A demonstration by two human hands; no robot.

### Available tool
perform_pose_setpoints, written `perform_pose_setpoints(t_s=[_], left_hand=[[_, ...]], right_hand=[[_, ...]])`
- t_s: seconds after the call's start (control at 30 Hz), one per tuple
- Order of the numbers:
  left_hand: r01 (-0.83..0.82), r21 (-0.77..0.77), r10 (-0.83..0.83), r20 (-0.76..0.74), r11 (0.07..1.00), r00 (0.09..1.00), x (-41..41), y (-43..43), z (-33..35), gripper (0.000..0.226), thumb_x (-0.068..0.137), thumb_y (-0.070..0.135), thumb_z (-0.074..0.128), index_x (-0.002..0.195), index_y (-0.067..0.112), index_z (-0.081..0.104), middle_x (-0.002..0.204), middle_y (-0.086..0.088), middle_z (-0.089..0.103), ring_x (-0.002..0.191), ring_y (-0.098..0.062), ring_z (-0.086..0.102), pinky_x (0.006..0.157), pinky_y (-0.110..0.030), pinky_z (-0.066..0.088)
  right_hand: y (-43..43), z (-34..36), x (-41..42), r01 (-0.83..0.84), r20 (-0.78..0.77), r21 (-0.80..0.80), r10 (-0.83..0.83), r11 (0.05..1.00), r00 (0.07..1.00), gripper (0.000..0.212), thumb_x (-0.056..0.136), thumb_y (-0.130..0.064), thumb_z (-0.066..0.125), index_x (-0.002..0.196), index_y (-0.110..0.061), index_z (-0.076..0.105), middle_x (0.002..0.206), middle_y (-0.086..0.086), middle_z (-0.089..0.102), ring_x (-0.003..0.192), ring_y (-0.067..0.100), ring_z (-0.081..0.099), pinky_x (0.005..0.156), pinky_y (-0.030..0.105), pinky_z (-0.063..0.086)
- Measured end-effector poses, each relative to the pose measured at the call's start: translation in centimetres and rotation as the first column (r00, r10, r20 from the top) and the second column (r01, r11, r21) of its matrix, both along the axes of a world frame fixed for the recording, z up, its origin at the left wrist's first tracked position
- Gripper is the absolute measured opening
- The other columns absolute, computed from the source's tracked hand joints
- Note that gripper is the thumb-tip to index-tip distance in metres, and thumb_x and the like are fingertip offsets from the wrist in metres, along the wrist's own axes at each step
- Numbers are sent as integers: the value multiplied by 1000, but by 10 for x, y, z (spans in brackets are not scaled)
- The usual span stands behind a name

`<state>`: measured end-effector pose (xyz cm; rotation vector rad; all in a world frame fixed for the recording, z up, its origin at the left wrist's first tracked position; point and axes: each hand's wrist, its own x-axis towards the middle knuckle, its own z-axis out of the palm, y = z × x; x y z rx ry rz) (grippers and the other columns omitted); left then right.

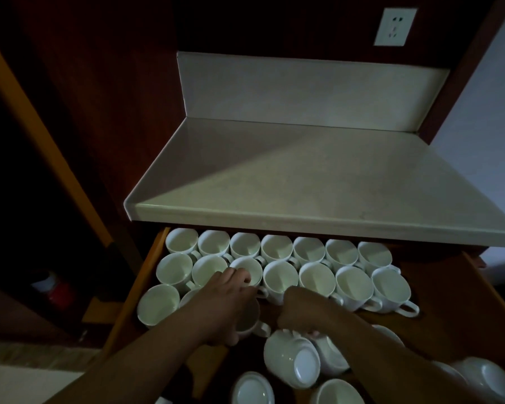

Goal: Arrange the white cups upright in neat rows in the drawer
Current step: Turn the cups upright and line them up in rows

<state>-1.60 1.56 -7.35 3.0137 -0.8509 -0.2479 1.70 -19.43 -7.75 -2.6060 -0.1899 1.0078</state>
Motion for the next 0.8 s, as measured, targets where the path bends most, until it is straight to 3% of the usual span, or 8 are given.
perform_pose_setpoints(t_s=[0.2,0.3,0.4,0.47,0.57,0.67,0.73,0.8], left_hand=[[50,48,-51,9,998,999,9,0,-7,79,82,64,65,144,20,43,152,-10,33,135,-30,35,109,-43,35],[53,51,-53,0,997,999,12,1,-8,76,83,62,65,142,17,47,152,-12,37,135,-32,38,106,-43,37],[74,101,-66,-74,992,995,15,3,4,90,81,53,73,154,21,32,163,-10,19,148,-32,20,116,-44,27],[-43,-128,14,-222,991,975,19,5,24,98,78,57,79,158,34,25,164,9,20,151,-16,19,120,-33,26],[-385,-644,12,-503,661,864,25,1,53,86,76,64,81,147,52,33,143,32,49,134,5,49,109,-19,41],[-635,-716,-38,-671,290,740,30,-10,57,85,73,57,84,147,44,44,138,25,57,118,7,62,104,-26,51],[-651,-726,36,-661,219,749,34,-18,56,74,76,43,91,141,40,54,132,23,62,108,10,66,95,-24,55],[-609,-730,137,-600,310,788,38,-19,51,71,71,43,95,132,45,59,122,25,68,104,8,68,95,-28,57]], right_hand=[[-14,39,21,116,-1,82,-116,990,993,21,86,-16,68,66,-10,66,65,18,68,45,22,59,44,25,42],[-27,68,23,155,54,158,-166,975,985,15,88,-16,62,81,-7,73,67,8,66,52,23,62,48,26,44],[-38,92,21,283,58,417,-336,864,940,18,87,-4,59,86,-4,76,63,10,66,45,16,52,44,24,38],[-44,101,23,294,77,549,-398,782,914,19,90,-6,60,87,-13,77,65,10,67,47,18,53,49,29,39],[-44,105,24,249,110,648,-411,720,905,13,96,-15,63,96,-21,74,72,7,70,52,21,60,54,35,44],[-36,106,15,240,17,774,-398,585,917,9,100,-6,62,108,-9,65,77,10,69,57,29,63,56,38,50],[-35,103,11,245,-9,768,-373,591,928,18,98,0,61,112,-12,61,86,17,71,65,33,69,65,45,57],[-40,96,10,152,128,604,-284,782,950,30,89,-13,70,112,-29,60,95,7,75,77,23,75,77,47,63]])
